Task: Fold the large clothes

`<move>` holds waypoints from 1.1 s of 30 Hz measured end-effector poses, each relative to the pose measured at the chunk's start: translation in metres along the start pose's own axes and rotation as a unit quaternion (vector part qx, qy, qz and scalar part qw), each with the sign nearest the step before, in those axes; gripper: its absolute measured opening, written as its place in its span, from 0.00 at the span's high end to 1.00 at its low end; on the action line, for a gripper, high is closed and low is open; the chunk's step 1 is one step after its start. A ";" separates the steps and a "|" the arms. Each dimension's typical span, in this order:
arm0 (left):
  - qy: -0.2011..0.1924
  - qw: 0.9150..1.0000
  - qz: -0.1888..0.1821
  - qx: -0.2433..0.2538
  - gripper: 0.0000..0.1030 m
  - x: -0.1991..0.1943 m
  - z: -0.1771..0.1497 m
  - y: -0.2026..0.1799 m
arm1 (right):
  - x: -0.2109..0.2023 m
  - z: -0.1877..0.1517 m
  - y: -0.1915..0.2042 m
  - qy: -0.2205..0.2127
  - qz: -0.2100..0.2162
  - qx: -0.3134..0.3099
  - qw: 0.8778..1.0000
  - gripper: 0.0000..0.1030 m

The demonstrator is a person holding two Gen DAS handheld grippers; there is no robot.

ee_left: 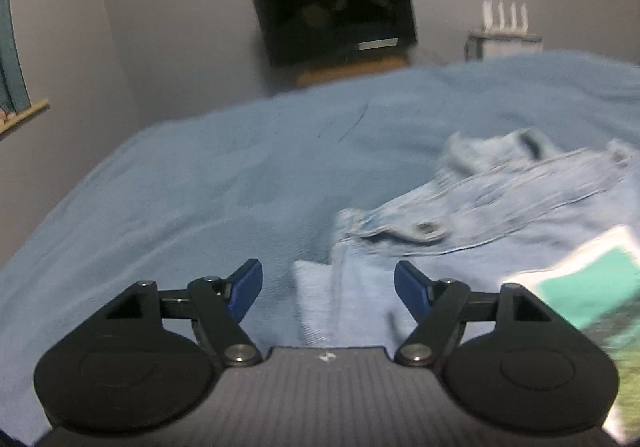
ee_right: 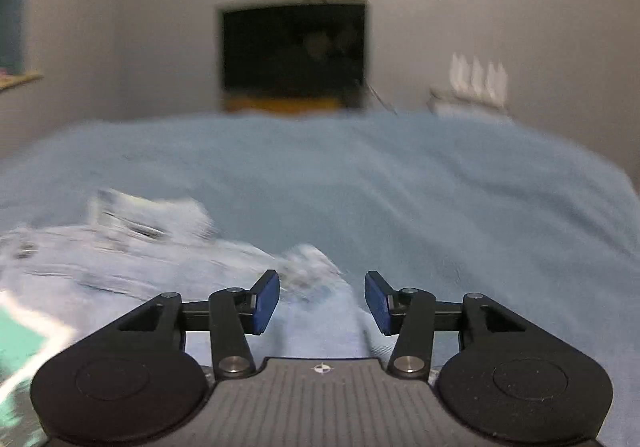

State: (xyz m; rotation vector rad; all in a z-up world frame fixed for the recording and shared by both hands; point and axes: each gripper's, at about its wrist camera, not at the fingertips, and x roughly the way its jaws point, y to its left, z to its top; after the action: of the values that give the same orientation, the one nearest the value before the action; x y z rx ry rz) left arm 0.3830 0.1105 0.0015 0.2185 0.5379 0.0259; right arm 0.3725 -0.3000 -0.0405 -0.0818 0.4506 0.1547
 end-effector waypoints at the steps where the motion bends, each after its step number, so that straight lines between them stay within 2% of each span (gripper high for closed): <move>1: -0.013 1.000 -0.011 -0.007 0.29 -0.011 -0.003 -0.007 | -0.007 -0.004 0.012 -0.006 0.028 -0.009 1.000 0.51; 3: -0.020 0.999 -0.042 -0.026 0.29 -0.022 -0.008 -0.023 | -0.012 -0.014 0.037 -0.011 0.066 -0.037 0.997 0.52; 5: -0.018 0.997 -0.063 -0.035 0.29 -0.023 -0.019 -0.042 | -0.009 -0.029 0.059 0.005 0.072 -0.069 0.995 0.56; 6: -0.002 0.997 -0.068 -0.030 0.29 -0.020 -0.027 -0.050 | -0.007 -0.037 0.064 0.016 0.068 -0.074 0.995 0.60; 8: 0.033 0.997 -0.065 -0.033 0.28 -0.007 -0.048 -0.058 | -0.004 -0.057 0.061 0.033 0.040 -0.069 0.996 0.60; 9: 0.025 0.996 -0.070 -0.044 0.28 -0.006 -0.061 -0.054 | -0.006 -0.070 0.055 0.031 0.014 -0.070 0.997 0.60; 10: 0.014 0.997 -0.059 -0.045 0.27 -0.009 -0.074 -0.050 | -0.011 -0.085 0.045 0.019 -0.017 -0.066 0.998 0.58; 11: 0.010 0.997 -0.060 -0.054 0.27 -0.012 -0.081 -0.045 | -0.017 -0.097 0.031 0.000 -0.030 -0.054 0.998 0.57; 12: 0.013 0.996 -0.063 -0.061 0.27 -0.014 -0.083 -0.041 | -0.026 -0.110 0.018 -0.024 -0.034 -0.025 0.999 0.49; 14: 0.022 0.996 -0.059 -0.057 0.27 -0.022 -0.080 -0.037 | -0.044 -0.126 -0.003 -0.051 -0.019 0.029 0.998 0.48; 15: 0.025 0.996 -0.054 -0.061 0.27 -0.025 -0.079 -0.034 | -0.050 -0.128 -0.001 -0.055 -0.032 0.023 0.998 0.46; 17: 0.026 0.996 -0.042 -0.069 0.27 -0.033 -0.085 -0.029 | -0.056 -0.126 0.003 -0.052 -0.054 0.012 0.997 0.44; 20: 0.025 0.998 -0.014 -0.058 0.27 -0.048 -0.093 -0.031 | -0.071 -0.131 -0.003 -0.050 -0.075 0.040 0.995 0.42; 22: 0.029 0.997 -0.001 -0.065 0.27 -0.059 -0.098 -0.027 | -0.083 -0.136 -0.009 -0.035 -0.105 0.053 0.992 0.40; 24: 0.035 0.997 0.008 -0.067 0.27 -0.069 -0.103 -0.022 | -0.094 -0.141 -0.017 -0.021 -0.114 0.079 0.990 0.31; 25: 0.035 0.998 0.018 -0.058 0.27 -0.073 -0.105 -0.021 | -0.097 -0.143 -0.019 -0.019 -0.113 0.090 0.989 0.31; 27: 0.042 0.997 0.049 -0.046 0.20 -0.081 -0.109 -0.021 | -0.103 -0.142 -0.019 -0.015 -0.118 0.105 0.987 0.31; 31: 0.067 0.990 0.041 -0.118 0.18 -0.096 -0.119 0.003 | -0.124 -0.152 -0.036 0.007 -0.117 0.198 0.973 0.29; 33: 0.061 0.989 0.044 -0.128 0.18 -0.110 -0.122 0.009 | -0.136 -0.151 -0.039 0.004 -0.109 0.239 0.965 0.30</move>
State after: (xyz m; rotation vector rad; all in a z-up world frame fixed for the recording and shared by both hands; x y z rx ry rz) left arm 0.2267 0.1351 -0.0433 -0.0100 0.6413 0.1945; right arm 0.1934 -0.3738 -0.1147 0.3423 0.4724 -0.1744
